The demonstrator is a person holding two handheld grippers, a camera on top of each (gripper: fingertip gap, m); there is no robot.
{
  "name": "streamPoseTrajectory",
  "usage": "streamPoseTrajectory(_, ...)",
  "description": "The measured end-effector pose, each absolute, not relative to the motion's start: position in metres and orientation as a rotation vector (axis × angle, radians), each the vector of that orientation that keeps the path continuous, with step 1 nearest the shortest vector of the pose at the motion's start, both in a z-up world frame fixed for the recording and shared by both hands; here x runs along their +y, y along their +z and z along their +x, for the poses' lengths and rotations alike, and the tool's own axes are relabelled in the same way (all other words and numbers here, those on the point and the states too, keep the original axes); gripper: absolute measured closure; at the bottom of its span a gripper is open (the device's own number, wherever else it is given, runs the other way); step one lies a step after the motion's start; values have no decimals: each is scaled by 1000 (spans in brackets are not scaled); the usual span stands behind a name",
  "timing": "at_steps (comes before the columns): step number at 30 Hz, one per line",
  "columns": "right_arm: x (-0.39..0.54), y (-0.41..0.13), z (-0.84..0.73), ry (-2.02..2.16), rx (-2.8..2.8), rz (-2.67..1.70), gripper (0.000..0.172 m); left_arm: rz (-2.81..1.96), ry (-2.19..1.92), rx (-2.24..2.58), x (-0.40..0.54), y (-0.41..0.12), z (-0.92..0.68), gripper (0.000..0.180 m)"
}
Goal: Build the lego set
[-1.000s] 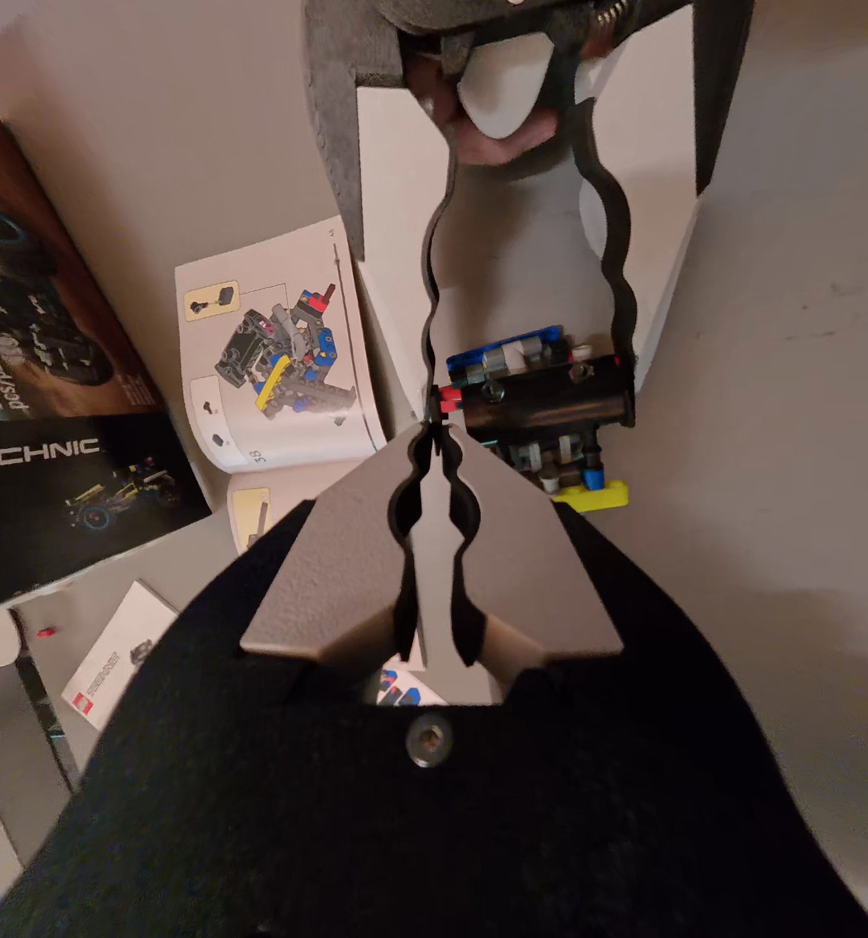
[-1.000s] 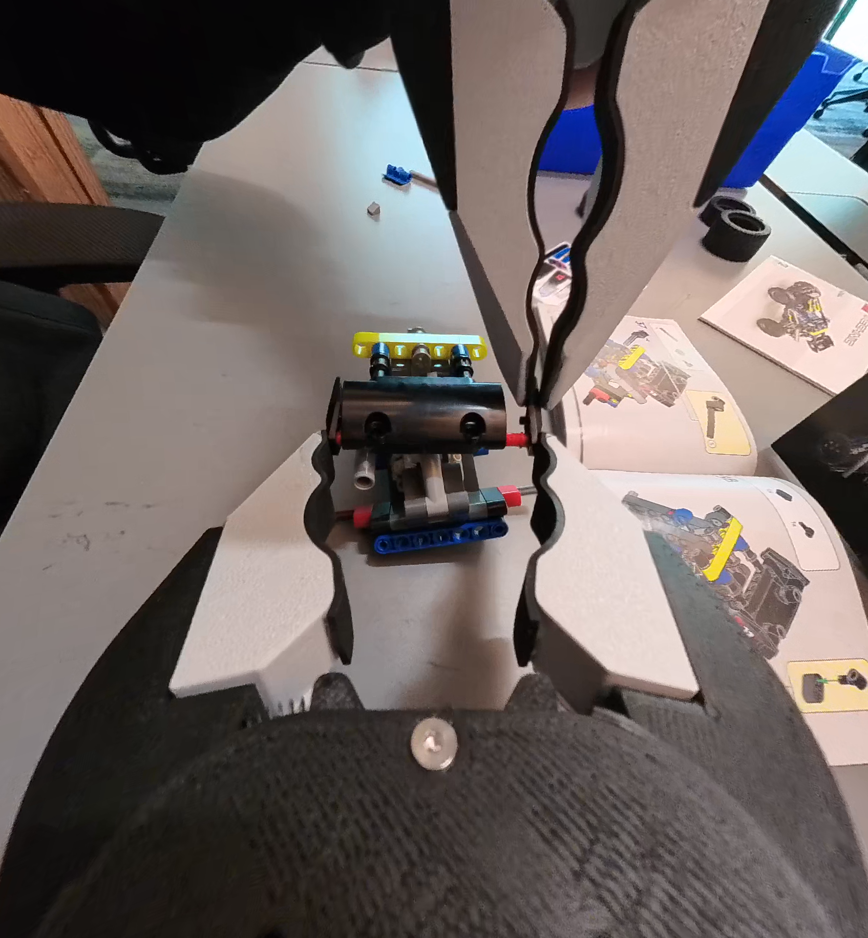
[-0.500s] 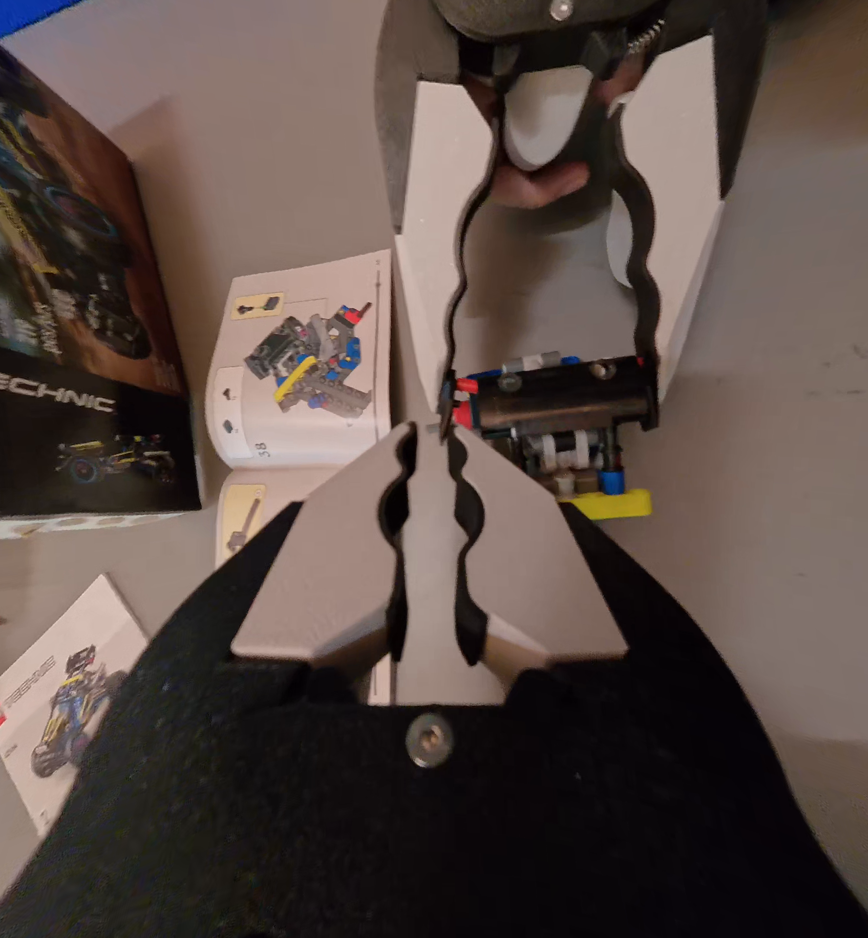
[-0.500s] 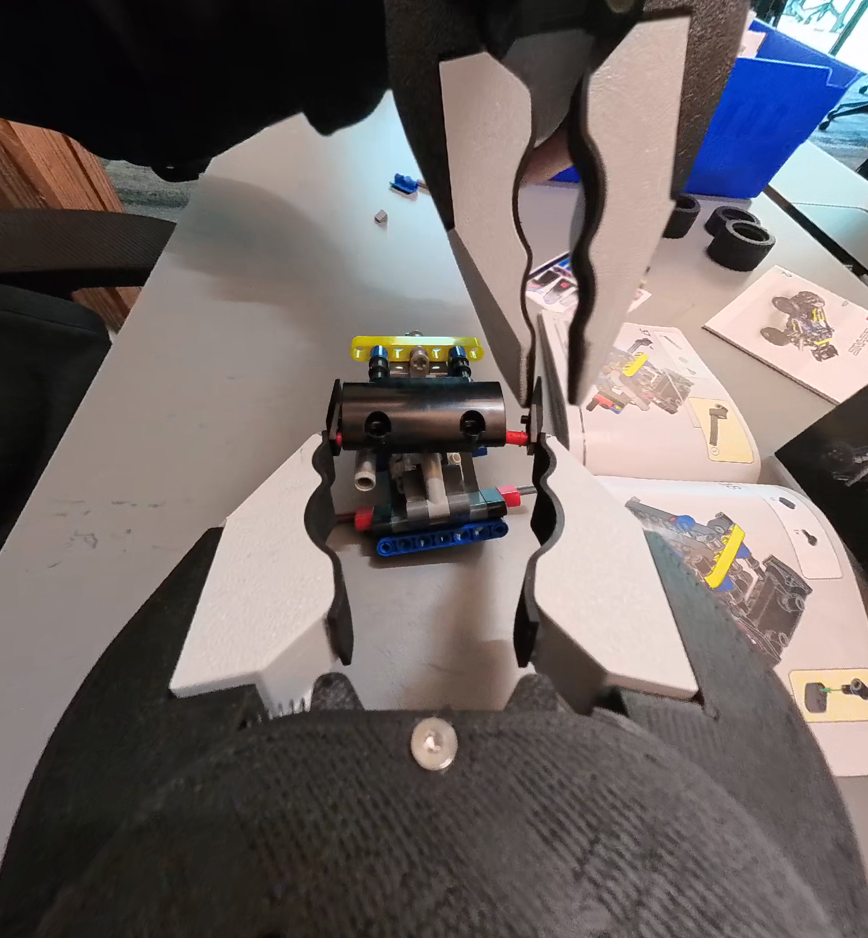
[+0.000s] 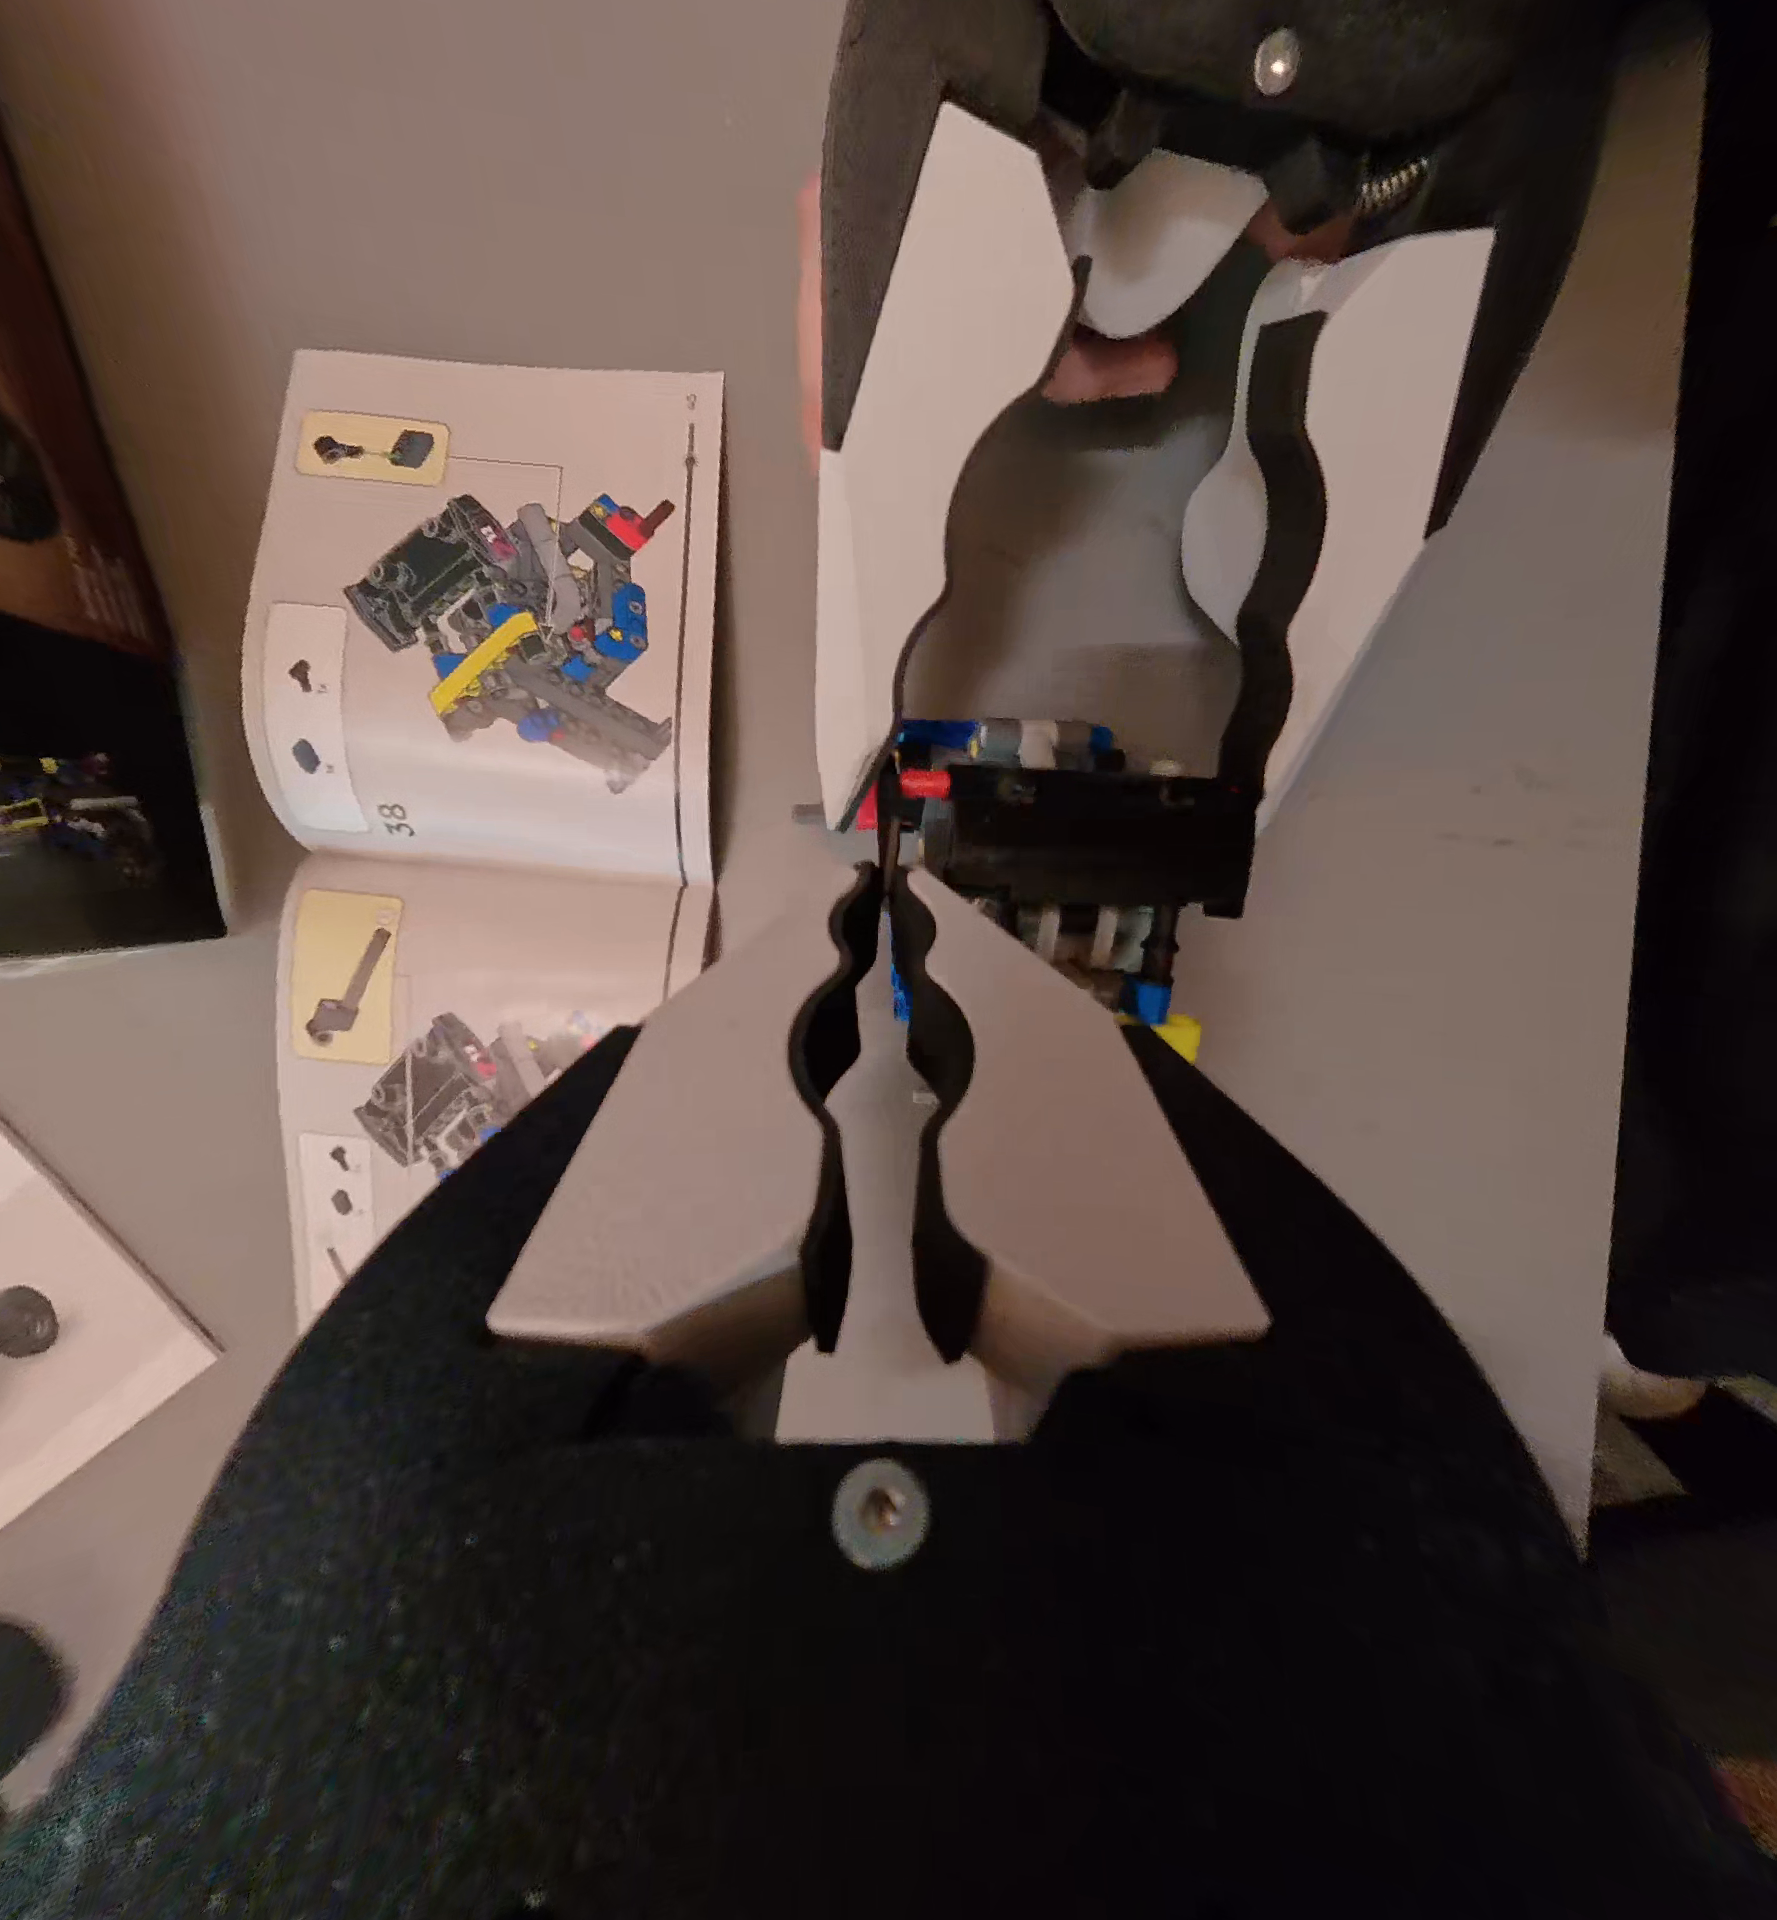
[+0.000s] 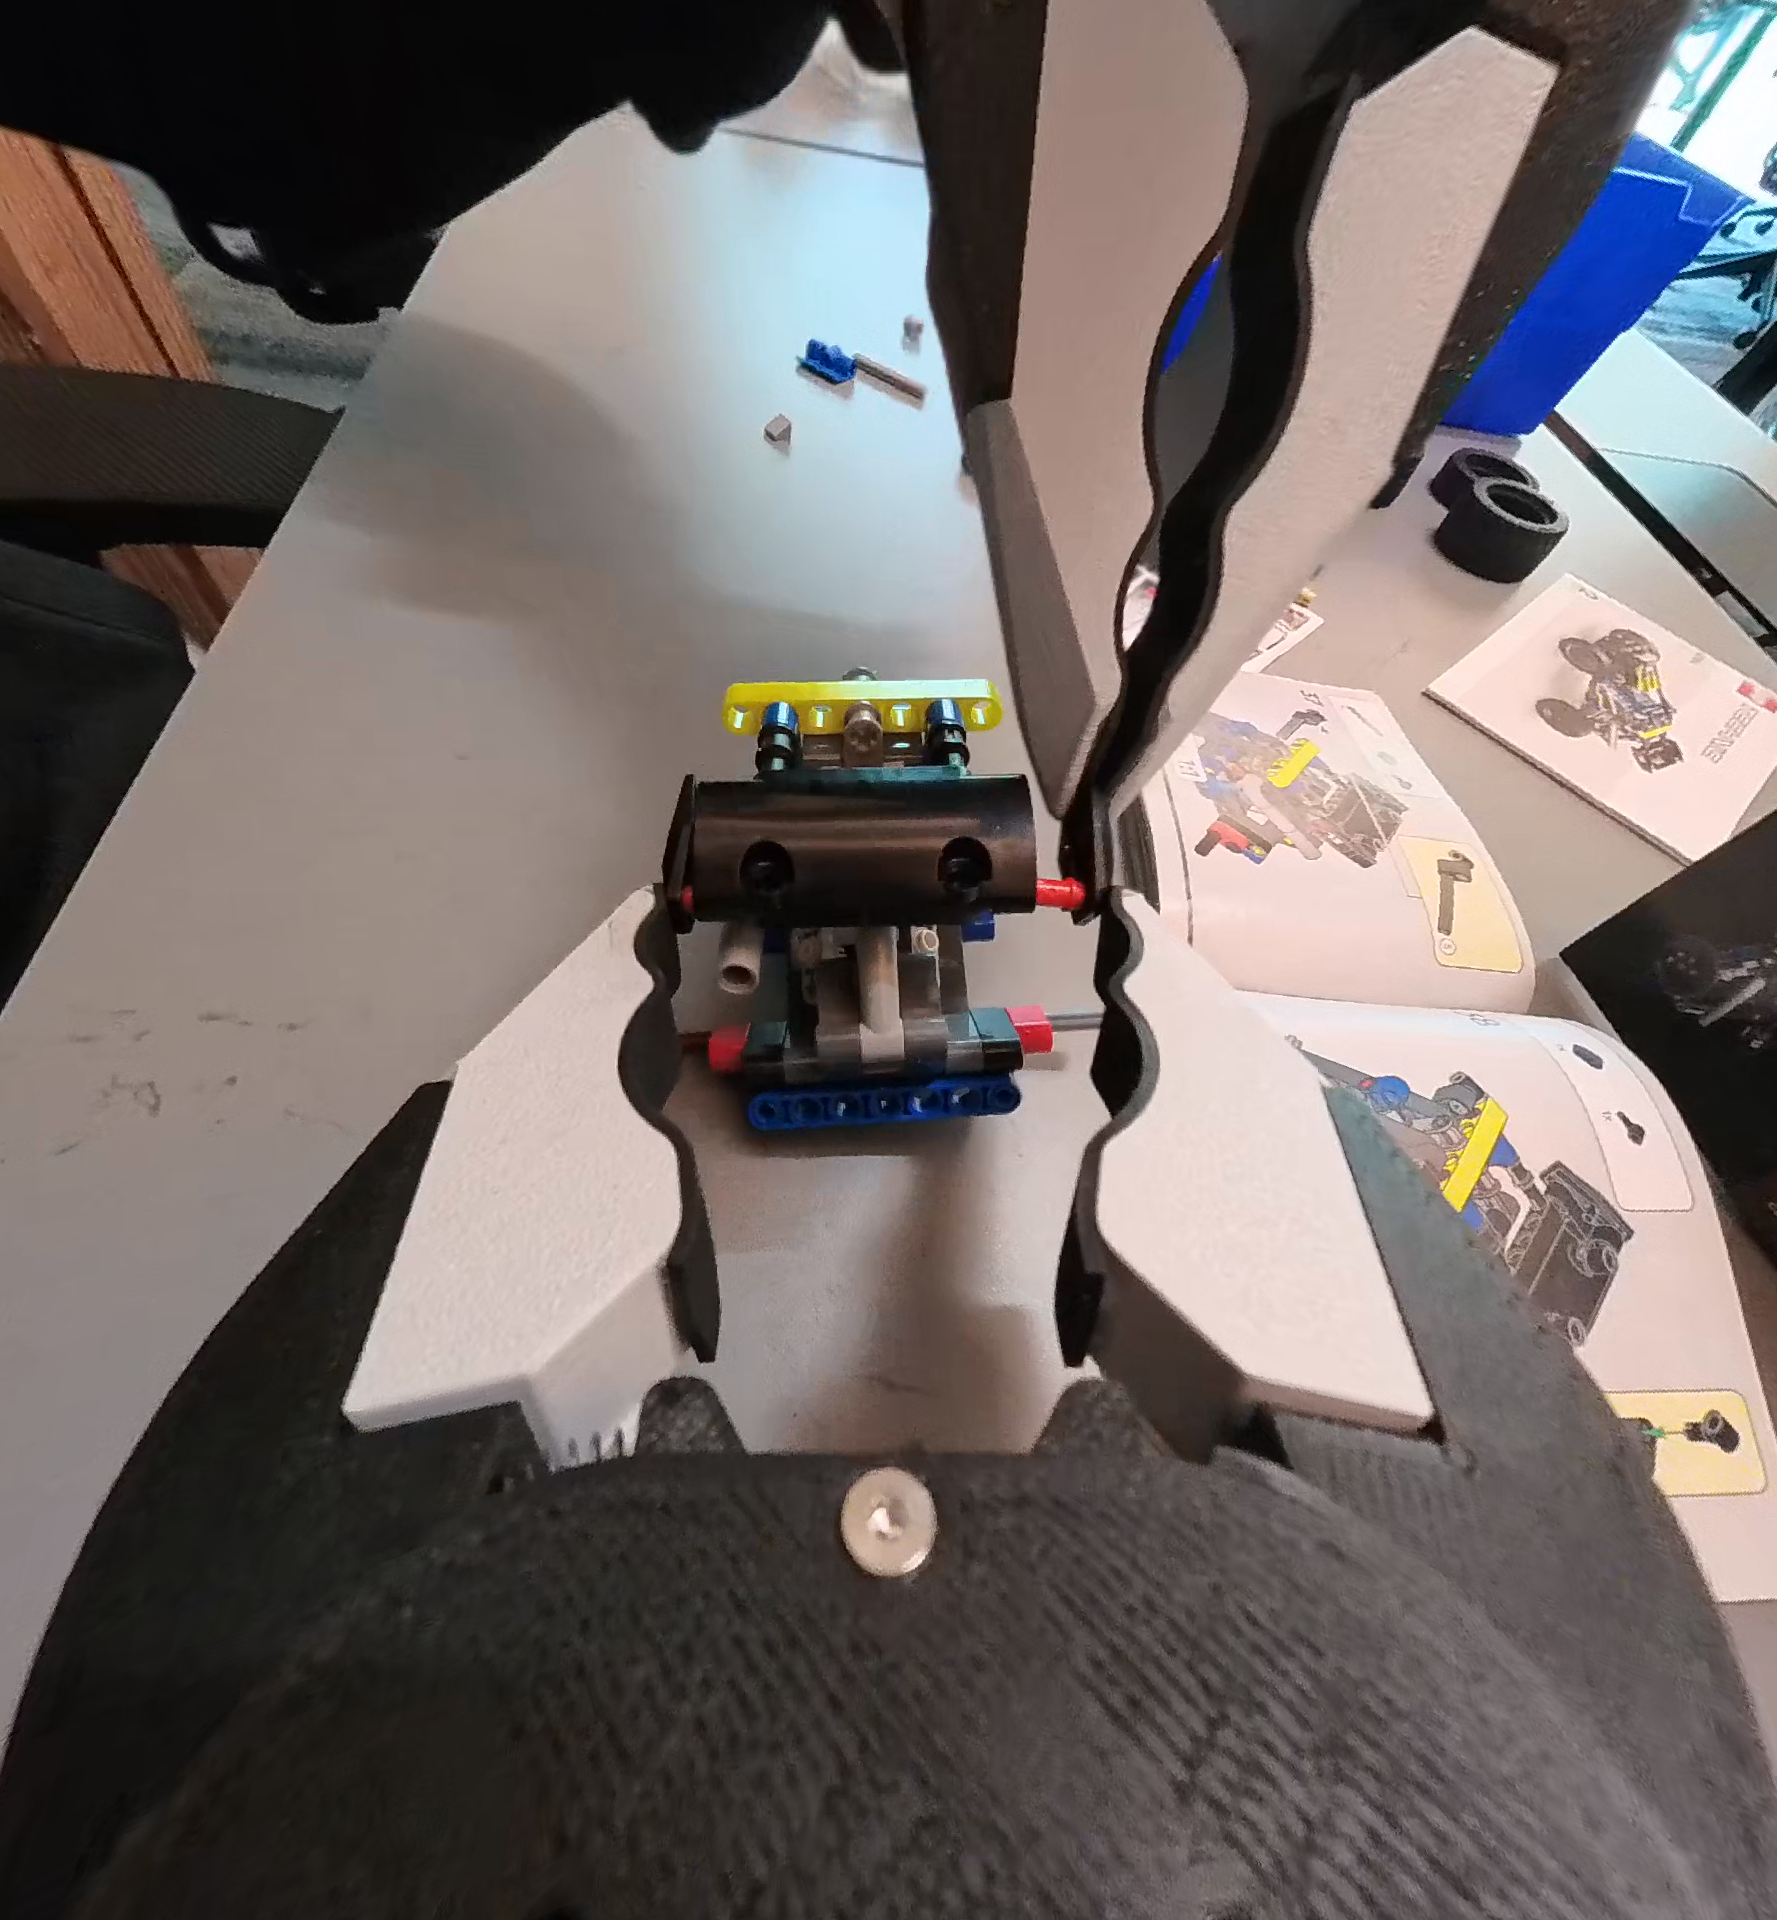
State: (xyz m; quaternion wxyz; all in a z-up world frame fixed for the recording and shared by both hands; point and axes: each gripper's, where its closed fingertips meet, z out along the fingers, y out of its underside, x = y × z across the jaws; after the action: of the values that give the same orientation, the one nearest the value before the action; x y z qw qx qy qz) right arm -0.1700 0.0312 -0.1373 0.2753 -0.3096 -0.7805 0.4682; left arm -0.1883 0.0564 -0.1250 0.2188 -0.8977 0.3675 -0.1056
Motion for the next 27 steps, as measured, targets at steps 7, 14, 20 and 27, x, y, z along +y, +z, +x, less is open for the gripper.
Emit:
streamPoseTrajectory(7, 32, -130, -170, 1369, -2065, -888, 95, -2468, -28, 1210, 59, -120, -190, 180)
streamPoseTrajectory(14, 29, -134, -167, 1337, -2105, -856, 100, -2470, -221, 1163, 53, -123, -187, 180)
streamPoseTrajectory(20, 27, -136, -166, 1338, -2124, -867, 102, -2363, -339, 1153, 52, -125, -186, 180)
streamPoseTrajectory(27, 27, -135, -166, 1363, -2130, -858, 101, -2224, -201, 921, 49, -103, -203, 140)
